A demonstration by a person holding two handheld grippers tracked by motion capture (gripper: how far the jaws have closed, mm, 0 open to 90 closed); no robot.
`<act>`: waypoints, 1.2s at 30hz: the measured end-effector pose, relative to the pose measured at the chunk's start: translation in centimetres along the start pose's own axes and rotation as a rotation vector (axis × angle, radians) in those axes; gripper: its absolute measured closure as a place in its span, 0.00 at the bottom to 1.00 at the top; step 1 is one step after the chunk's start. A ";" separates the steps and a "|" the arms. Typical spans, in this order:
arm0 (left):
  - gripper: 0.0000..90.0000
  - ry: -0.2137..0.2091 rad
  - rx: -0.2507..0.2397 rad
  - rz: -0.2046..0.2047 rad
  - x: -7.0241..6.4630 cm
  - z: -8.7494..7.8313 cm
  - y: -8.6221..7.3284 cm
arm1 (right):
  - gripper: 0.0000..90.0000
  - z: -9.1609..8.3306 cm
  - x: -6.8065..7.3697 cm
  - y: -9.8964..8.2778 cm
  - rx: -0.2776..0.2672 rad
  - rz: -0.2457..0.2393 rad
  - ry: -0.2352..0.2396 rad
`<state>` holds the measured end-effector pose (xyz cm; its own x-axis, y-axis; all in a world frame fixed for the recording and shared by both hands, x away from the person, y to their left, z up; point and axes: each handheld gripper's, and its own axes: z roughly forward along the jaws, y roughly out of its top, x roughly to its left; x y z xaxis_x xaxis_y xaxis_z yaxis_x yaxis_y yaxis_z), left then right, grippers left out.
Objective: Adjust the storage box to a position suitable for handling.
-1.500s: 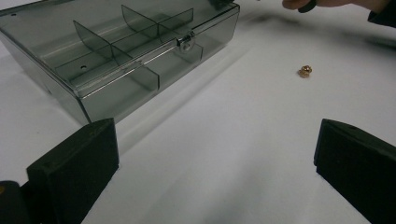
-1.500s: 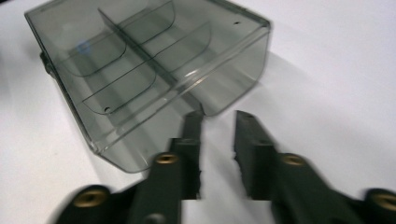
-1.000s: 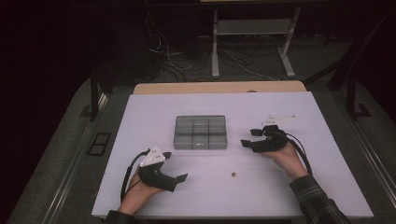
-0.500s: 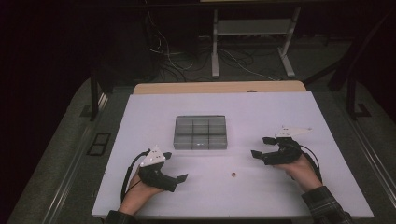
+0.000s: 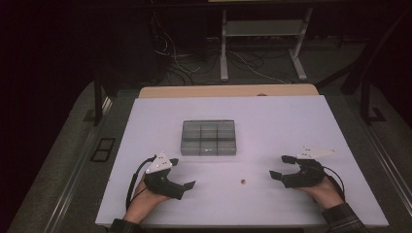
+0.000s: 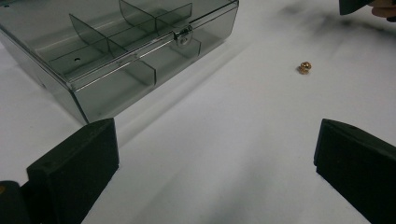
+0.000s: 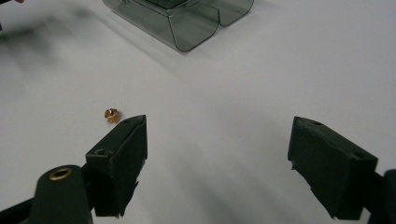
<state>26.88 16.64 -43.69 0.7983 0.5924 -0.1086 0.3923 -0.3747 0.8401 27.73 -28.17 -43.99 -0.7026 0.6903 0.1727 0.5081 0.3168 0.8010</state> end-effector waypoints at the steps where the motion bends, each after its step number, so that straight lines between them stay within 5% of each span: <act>1: 0.00 0.000 0.001 0.001 0.0 0.0 0.0 | 0.22 -0.1 0.0 -0.2 -0.003 0.001 -0.003; 16: 0.00 -0.006 -0.001 -0.004 0.0 0.1 0.2 | 0.22 -1.6 0.1 -2.1 -0.019 0.033 -0.033; 36: 0.00 0.015 -0.033 -0.040 1.1 1.3 2.5 | 0.22 -1.6 0.3 -2.2 -0.023 0.012 -0.017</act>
<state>29.34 15.42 -42.44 0.7750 0.6175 -0.1349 0.4086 -0.3267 0.8523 25.58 -29.69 -44.72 -0.6877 0.7051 0.1730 0.5048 0.2931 0.8120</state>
